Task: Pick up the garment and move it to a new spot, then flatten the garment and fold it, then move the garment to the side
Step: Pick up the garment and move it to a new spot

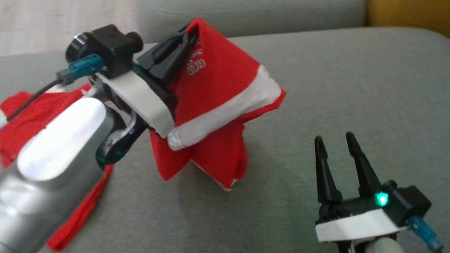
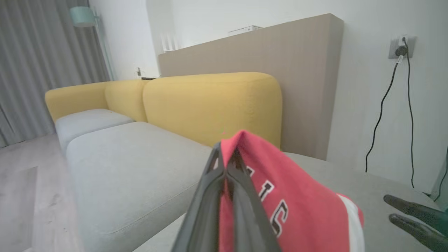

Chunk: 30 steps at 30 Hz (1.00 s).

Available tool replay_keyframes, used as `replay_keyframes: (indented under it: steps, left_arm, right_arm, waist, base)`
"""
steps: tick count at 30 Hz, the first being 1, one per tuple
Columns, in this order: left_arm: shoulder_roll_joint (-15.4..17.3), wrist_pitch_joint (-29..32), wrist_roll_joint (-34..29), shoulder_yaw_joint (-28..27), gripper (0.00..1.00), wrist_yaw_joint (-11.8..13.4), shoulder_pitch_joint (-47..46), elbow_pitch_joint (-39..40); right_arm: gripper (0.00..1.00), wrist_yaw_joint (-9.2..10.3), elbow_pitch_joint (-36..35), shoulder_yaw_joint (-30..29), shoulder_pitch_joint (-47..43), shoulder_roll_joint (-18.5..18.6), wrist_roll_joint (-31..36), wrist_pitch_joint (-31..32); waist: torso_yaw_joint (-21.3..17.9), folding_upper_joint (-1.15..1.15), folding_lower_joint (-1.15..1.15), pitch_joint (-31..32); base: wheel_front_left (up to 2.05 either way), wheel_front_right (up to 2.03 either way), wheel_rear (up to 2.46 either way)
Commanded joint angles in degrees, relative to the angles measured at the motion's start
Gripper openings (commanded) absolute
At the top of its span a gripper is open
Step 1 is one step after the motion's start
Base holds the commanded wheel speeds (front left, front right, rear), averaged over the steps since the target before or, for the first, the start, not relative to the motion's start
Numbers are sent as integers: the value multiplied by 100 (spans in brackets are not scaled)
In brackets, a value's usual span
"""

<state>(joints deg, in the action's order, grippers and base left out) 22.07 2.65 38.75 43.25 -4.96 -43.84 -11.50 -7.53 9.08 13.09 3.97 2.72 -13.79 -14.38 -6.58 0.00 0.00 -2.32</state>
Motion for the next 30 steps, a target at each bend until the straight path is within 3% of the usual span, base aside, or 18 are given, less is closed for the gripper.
replay_keyframes:
  steps: [1, 10, 18, 19, 20, 30]
  left_arm:
    - [98, 45, -63, -211, 0, 60, -344, 144]
    - [-33, -64, -265, -193, 0, 134, -789, -704]
    - [-546, -921, -330, -440, 0, 262, -1396, -1886]
    - [-573, -1078, -384, -443, 20, 253, -1477, -2030]
    - [-611, -1216, -392, -469, 100, 250, -1528, -2191]
    - [-732, -1683, -503, -390, 100, -36, -1651, -3021]
  right_arm:
    - [100, 4, -260, 186, 342, 16, -61, -62]
    - [100, 4, -480, 508, 537, 16, -218, -62]
    - [100, 4, -511, 585, 588, 16, -289, -62]
    - [100, 4, -517, 601, 596, 16, -287, -62]
    - [100, 4, -522, 623, 603, 16, -284, -62]
    - [100, 4, -489, 594, 587, 16, -260, -62]
  waist:
    - [-531, 0, 0, -279]
    - [-1605, 0, 0, -722]
    - [-1921, 0, 0, -867]
    - [-1926, 0, 0, -887]
    - [-1927, 0, 0, -902]
    - [-1608, 0, 0, -920]
  base:
    - [0, 0, 0]
    - [0, 0, 0]
    - [0, 0, 0]
    - [0, 0, 0]
    - [0, 0, 0]
    - [0, 0, 0]
